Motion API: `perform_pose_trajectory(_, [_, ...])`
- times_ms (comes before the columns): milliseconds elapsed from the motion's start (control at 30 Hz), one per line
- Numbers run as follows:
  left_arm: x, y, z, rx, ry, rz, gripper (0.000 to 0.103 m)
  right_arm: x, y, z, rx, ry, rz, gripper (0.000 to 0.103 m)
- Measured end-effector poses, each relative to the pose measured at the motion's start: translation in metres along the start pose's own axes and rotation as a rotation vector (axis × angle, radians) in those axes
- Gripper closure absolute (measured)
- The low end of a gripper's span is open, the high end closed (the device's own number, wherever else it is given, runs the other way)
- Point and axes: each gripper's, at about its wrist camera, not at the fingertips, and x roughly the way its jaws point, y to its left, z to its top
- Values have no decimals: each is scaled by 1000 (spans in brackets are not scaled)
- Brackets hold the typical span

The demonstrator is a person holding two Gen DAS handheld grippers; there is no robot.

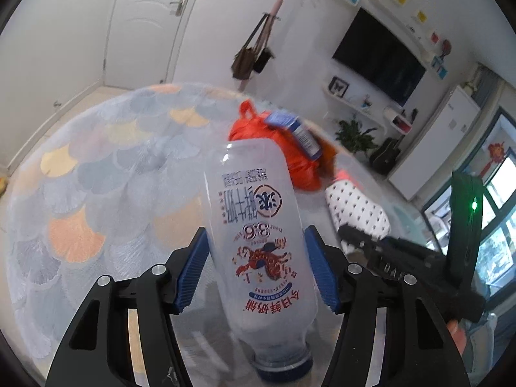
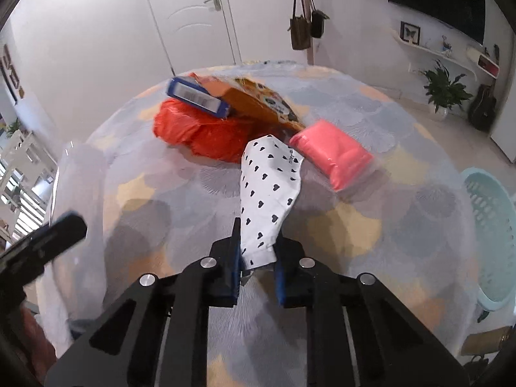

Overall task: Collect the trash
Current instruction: 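Grasp and lift the clear plastic bottle with left while right grasps the polka-dot pouch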

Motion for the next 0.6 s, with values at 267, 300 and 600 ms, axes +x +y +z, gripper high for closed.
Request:
perform_pose_trajectory(267, [-9,-42,18,58,-64,-107,48,-59,-28,2,27,-104,-24,89])
perform_pose_trajectory(300, [-9,-48,21,69,-72,-120,48,-66,-33,2,34,-116,-35,89])
perform_pose_trajectory(600, [15,-131,45,193,-98,-232,48,-115,-116,5,142,-215,-138,89])
